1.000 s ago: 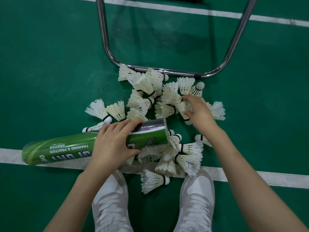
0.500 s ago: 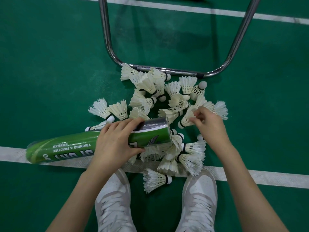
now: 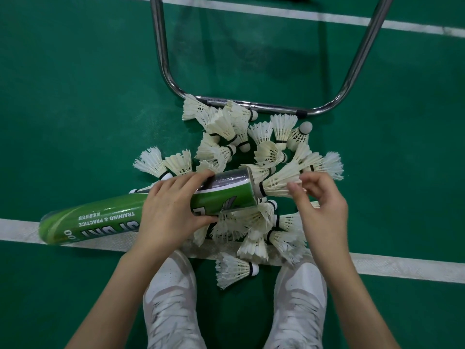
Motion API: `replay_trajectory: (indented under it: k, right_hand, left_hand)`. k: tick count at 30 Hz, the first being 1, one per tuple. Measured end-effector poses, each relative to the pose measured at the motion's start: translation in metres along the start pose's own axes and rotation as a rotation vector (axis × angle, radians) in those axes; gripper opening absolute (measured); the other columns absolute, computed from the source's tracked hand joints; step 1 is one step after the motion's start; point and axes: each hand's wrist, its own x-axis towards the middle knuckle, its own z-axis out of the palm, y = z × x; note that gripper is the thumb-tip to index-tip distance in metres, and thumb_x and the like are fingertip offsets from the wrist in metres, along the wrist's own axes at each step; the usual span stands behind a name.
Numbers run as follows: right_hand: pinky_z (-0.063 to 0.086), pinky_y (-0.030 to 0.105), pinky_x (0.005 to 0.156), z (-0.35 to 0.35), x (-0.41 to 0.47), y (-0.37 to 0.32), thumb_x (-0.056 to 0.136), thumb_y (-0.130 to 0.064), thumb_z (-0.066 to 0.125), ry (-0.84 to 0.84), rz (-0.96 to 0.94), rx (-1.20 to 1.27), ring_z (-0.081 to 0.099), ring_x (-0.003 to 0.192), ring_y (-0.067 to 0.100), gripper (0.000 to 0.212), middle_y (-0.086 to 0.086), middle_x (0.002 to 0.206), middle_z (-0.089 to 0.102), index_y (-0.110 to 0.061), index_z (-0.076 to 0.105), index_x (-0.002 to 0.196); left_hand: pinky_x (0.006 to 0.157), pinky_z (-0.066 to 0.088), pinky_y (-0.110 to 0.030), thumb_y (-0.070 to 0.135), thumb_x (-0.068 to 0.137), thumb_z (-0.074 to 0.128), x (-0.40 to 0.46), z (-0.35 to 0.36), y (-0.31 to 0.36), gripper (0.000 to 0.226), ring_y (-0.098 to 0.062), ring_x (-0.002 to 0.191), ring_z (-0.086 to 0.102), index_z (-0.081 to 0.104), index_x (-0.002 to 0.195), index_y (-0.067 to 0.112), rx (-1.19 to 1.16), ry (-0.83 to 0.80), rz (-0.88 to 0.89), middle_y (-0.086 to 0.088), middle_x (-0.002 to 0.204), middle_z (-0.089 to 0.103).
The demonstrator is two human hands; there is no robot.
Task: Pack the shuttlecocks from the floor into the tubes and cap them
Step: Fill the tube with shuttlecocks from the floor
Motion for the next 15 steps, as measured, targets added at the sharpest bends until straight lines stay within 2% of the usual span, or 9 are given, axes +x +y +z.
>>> replay_trajectory:
  k: [2, 4, 8, 15]
  right_hand:
    - [0.048, 0.015, 0.077, 0.005, -0.005, 0.000, 0.084, -0.023, 0.065, -0.046, 0.050, 0.078, 0.062, 0.086, 0.005, 0.010, -0.008, 0.084, 0.066, -0.029, 0.057, 0.085]
    - [0.050, 0.020, 0.078, 0.013, -0.009, 0.001, 0.083, -0.021, 0.065, -0.099, 0.073, 0.122, 0.063, 0.083, 0.006, 0.011, -0.009, 0.080, 0.066, -0.028, 0.057, 0.086]
    - [0.047, 0.012, 0.075, 0.026, -0.016, 0.002, 0.083, -0.018, 0.066, -0.156, 0.057, 0.156, 0.061, 0.083, -0.001, 0.014, -0.018, 0.078, 0.065, -0.028, 0.057, 0.085]
    - [0.050, 0.023, 0.084, 0.038, -0.022, 0.008, 0.074, -0.015, 0.075, -0.206, 0.103, 0.139, 0.062, 0.097, 0.010, 0.030, -0.004, 0.092, 0.067, -0.031, 0.054, 0.089]
  left_hand:
    - [0.089, 0.040, -0.041, 0.047, 0.055, 0.081, 0.001, 0.000, 0.001, 0.081, -0.024, 0.104, 0.056, 0.045, 0.125, 0.033, -0.004, -0.011, 0.000, 0.004, 0.116, 0.061]
    - [0.090, 0.039, -0.041, 0.046, 0.055, 0.081, 0.001, 0.001, 0.003, 0.081, -0.025, 0.105, 0.056, 0.045, 0.125, 0.032, -0.007, -0.021, 0.003, 0.004, 0.116, 0.061]
    - [0.089, 0.040, -0.041, 0.045, 0.054, 0.082, 0.000, 0.002, 0.004, 0.083, -0.025, 0.103, 0.057, 0.039, 0.123, 0.036, -0.009, -0.019, 0.027, 0.004, 0.116, 0.062]
    - [0.088, 0.041, -0.042, 0.046, 0.052, 0.082, -0.001, 0.004, 0.006, 0.083, -0.025, 0.101, 0.058, 0.039, 0.122, 0.036, 0.001, -0.022, 0.043, 0.005, 0.114, 0.062]
